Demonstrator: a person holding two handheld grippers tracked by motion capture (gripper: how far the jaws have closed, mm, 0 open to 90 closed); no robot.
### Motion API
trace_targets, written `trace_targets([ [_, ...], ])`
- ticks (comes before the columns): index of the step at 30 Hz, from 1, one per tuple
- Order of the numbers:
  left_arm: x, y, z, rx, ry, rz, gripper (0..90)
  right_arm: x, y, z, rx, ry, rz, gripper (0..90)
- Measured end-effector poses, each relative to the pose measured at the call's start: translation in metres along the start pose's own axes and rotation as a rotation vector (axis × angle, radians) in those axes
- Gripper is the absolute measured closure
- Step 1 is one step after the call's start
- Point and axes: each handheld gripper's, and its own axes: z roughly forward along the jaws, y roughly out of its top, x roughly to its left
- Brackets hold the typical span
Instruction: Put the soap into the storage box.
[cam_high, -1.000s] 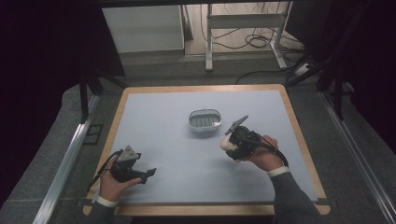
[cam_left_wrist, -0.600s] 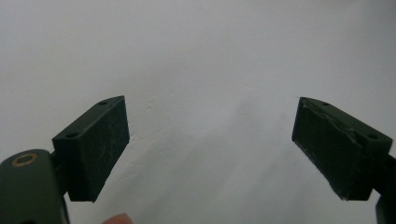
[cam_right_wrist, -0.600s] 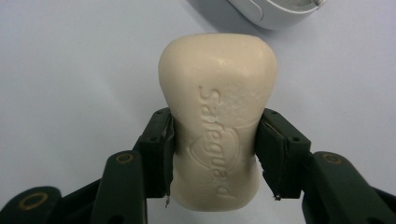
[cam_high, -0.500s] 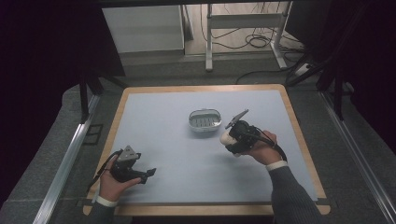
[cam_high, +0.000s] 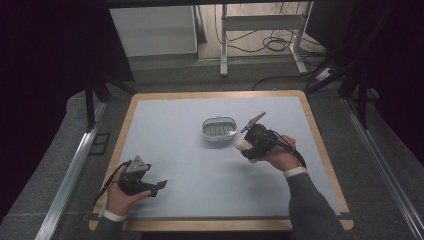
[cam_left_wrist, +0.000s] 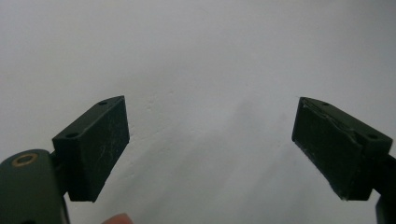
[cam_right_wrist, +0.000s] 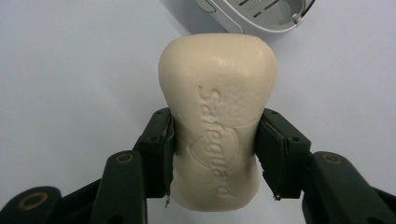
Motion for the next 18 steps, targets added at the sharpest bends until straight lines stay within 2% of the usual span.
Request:
trace_targets([
  [18,0.000,0.000,0.000,-0.001,0.001,0.001,11.6,-0.010,0.017,0.005,-0.004,-0.005,-0.006,49.6],
])
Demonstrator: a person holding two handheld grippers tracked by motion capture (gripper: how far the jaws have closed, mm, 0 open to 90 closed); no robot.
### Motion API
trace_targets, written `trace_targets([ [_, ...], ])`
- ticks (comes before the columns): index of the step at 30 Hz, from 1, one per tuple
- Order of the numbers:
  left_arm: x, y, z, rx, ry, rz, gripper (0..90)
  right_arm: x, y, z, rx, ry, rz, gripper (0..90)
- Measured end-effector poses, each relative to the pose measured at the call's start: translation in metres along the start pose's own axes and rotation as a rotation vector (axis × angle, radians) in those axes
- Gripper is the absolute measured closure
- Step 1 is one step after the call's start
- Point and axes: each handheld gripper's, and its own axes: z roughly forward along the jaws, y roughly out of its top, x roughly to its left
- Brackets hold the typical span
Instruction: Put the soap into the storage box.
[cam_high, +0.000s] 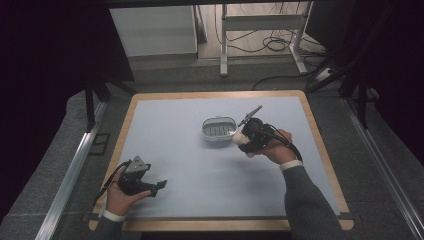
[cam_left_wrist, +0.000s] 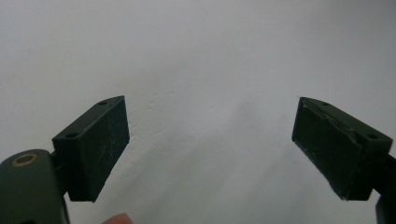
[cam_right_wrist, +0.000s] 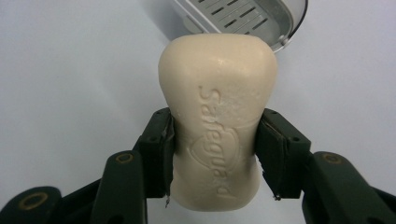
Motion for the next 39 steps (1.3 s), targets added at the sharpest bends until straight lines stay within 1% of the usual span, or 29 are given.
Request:
trace_targets([
  [11,0.000,0.000,-0.001,-0.002,0.002,-0.001,11.6,-0.007,0.013,0.002,-0.008,-0.004,-0.009,49.6],
  [18,0.001,0.000,-0.001,-0.002,0.002,-0.001,11.6,-0.011,0.020,0.006,-0.001,-0.003,-0.009,49.6],
  [22,0.001,0.000,-0.001,-0.003,0.001,-0.001,11.6,-0.013,0.024,0.007,-0.001,-0.006,-0.018,49.6],
  [25,0.001,0.000,-0.002,-0.005,0.001,-0.002,11.6,-0.014,0.026,0.007,-0.009,-0.001,-0.011,49.6],
  [32,0.001,0.000,-0.002,-0.007,0.000,-0.003,11.6,-0.015,0.032,0.010,-0.005,-0.014,-0.030,49.6],
  [37,0.001,0.000,-0.002,-0.007,0.001,-0.002,11.6,-0.015,0.038,0.011,0.000,-0.010,-0.049,49.6],
  [39,0.002,0.000,-0.003,-0.007,0.001,-0.002,11.6,-0.015,0.040,0.012,0.001,-0.009,-0.047,49.6],
])
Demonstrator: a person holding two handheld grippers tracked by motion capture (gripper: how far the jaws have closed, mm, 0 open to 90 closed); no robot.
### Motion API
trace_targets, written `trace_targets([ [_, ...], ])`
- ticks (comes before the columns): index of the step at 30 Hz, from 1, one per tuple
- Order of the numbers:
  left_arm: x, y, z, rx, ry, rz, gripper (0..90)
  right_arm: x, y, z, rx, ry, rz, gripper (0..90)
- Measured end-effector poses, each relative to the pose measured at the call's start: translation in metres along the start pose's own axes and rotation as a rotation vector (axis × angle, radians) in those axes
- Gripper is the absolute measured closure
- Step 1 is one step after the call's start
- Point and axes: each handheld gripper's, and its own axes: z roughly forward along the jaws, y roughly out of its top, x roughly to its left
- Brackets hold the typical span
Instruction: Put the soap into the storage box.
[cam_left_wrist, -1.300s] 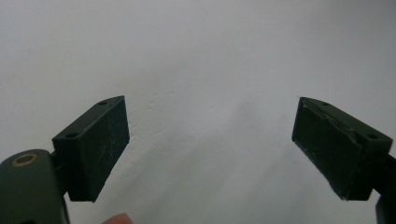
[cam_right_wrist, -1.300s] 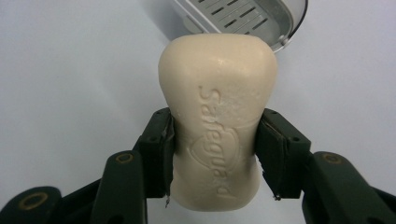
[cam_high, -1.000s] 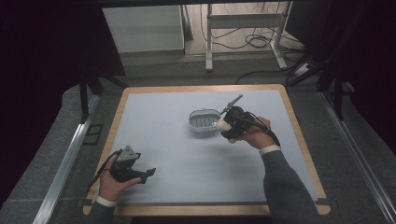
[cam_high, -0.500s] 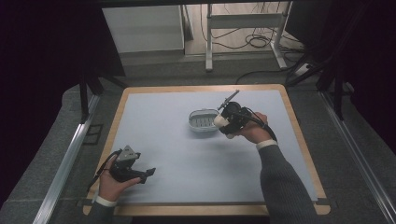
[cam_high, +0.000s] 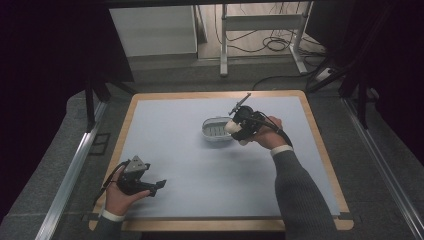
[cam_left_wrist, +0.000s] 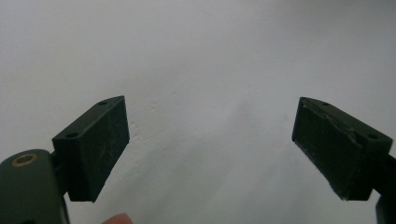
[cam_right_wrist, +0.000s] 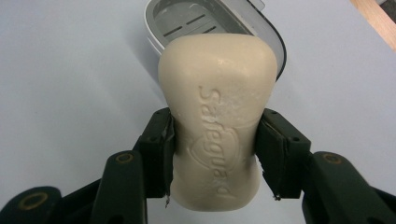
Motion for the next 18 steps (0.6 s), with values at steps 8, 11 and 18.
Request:
trace_targets([
  [8,0.000,0.000,0.000,0.000,0.000,0.000,11.5,-0.005,0.008,0.005,0.002,0.000,-0.002,49.6],
  [11,0.001,0.000,0.000,0.002,0.002,0.002,11.5,-0.008,0.011,0.006,0.002,-0.001,-0.004,49.6],
  [18,0.001,0.000,-0.001,0.002,0.004,0.004,11.5,-0.012,0.022,0.011,0.010,-0.002,-0.014,49.6],
])
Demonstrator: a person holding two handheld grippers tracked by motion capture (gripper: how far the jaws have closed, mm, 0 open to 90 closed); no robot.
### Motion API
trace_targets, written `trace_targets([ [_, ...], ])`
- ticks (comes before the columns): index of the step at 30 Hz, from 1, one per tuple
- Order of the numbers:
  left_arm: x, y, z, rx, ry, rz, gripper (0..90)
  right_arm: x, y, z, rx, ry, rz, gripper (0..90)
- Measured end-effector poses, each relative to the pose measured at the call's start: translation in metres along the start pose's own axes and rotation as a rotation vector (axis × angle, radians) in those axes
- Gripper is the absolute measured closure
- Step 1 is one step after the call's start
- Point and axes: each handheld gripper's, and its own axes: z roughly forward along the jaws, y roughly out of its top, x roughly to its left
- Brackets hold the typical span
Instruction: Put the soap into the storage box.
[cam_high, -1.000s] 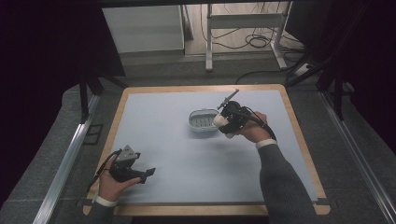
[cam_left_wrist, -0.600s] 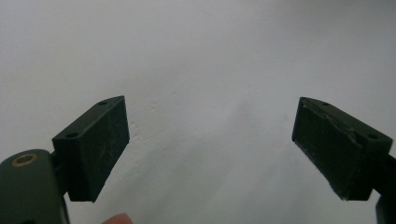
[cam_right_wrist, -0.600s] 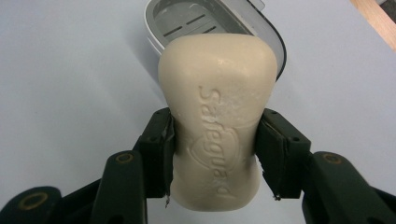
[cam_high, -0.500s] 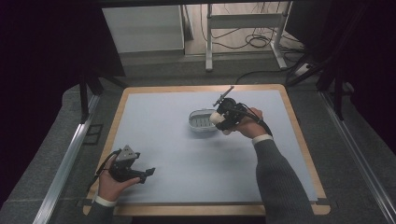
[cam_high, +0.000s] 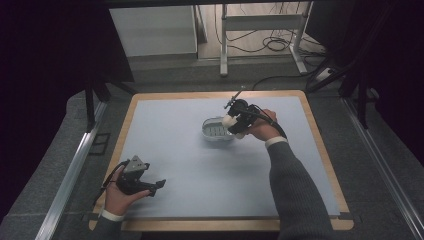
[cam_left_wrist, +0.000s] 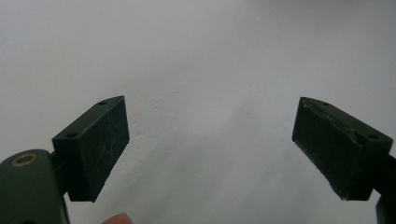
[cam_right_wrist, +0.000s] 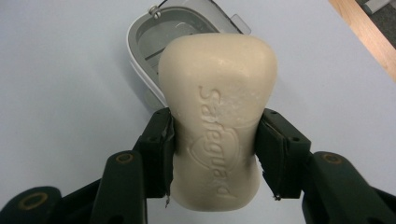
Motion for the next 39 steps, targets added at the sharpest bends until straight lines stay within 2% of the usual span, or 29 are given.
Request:
trace_targets([
  [8,0.001,0.000,-0.001,-0.004,0.000,-0.001,11.5,-0.006,0.012,0.007,0.005,-0.003,-0.011,49.6],
  [23,0.000,0.000,0.000,0.001,-0.001,0.003,11.5,-0.011,0.026,0.020,0.006,-0.003,-0.065,49.6],
  [30,0.000,0.000,0.000,0.002,0.000,0.004,11.5,-0.009,0.032,0.027,0.009,-0.007,-0.109,49.6],
  [39,0.000,0.000,0.000,0.000,0.000,0.003,11.4,-0.001,0.036,0.045,0.043,-0.018,-0.173,49.4],
])
